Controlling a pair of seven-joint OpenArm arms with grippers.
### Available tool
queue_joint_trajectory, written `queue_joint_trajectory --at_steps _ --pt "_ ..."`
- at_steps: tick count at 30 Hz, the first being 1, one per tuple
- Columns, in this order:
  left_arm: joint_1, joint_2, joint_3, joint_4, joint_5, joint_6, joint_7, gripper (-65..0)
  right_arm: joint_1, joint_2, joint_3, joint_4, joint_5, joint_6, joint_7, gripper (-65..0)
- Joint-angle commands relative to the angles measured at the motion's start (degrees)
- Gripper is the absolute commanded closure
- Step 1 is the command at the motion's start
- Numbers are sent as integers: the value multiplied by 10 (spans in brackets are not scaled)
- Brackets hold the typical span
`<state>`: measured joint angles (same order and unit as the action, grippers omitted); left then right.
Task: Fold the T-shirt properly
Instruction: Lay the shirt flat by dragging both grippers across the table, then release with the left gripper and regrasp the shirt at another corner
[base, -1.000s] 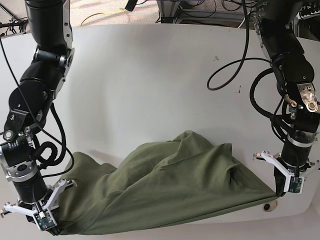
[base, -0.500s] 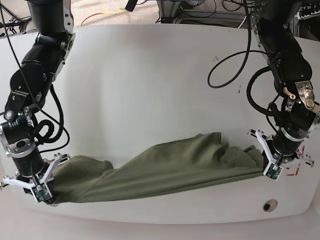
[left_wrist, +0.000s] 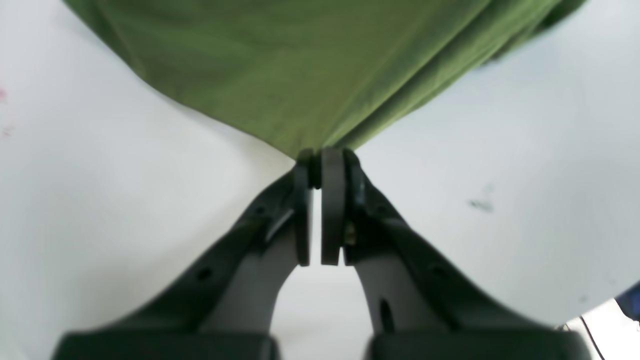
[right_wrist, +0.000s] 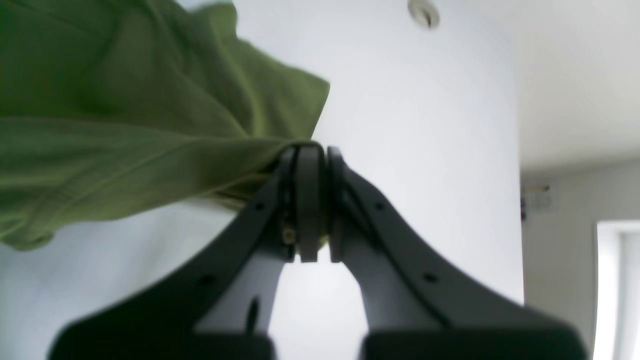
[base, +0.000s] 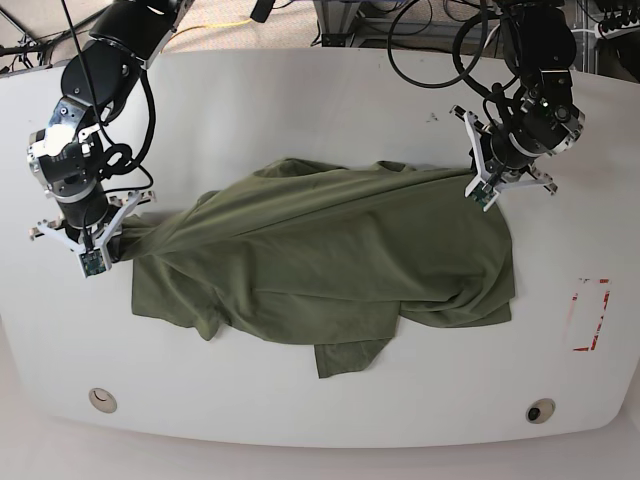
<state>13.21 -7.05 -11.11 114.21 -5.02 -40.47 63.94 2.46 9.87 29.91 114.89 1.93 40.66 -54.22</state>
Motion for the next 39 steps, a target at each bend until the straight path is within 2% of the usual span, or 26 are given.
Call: queue_joint_trajectory --at_steps 1,8,14,19,21,27,29,31,34,36,39 --pt "11 -8 -4 10 13 5 3 0 -22 -13 9 10 0 -7 19 0" --pt "69 -12 -7 7 15 5 3 0 -84 -50 46 9 0 -7 19 0" --pt "101 -35 -8 6 16 5 3 0 -140 -72 46 9 0 -7 19 0" --pt "112 -35 -31 6 15 5 3 -1 -167 -88 46 8 0 -7 19 0" --pt "111 -35 -34 6 15 5 3 -40 -168 -91 46 8 1 -7 19 0" --pt "114 -36 -40 6 15 5 3 -344 -182 -99 47 8 1 -7 20 0" --pt "113 -36 -40 6 14 5 3 -415 -182 -99 46 8 1 -7 20 0" --pt "111 -36 -41 8 12 5 3 -442 -183 -99 46 8 1 -7 20 0" --pt "92 -34 -76 10 11 5 3 -428 -184 -100 46 9 1 -7 20 0" --pt "63 -30 -123 6 11 5 4 -428 -183 -100 46 9 1 -7 20 0" --pt "-3 0 -194 -7 15 5 6 -429 -182 -100 46 9 1 -7 20 0"
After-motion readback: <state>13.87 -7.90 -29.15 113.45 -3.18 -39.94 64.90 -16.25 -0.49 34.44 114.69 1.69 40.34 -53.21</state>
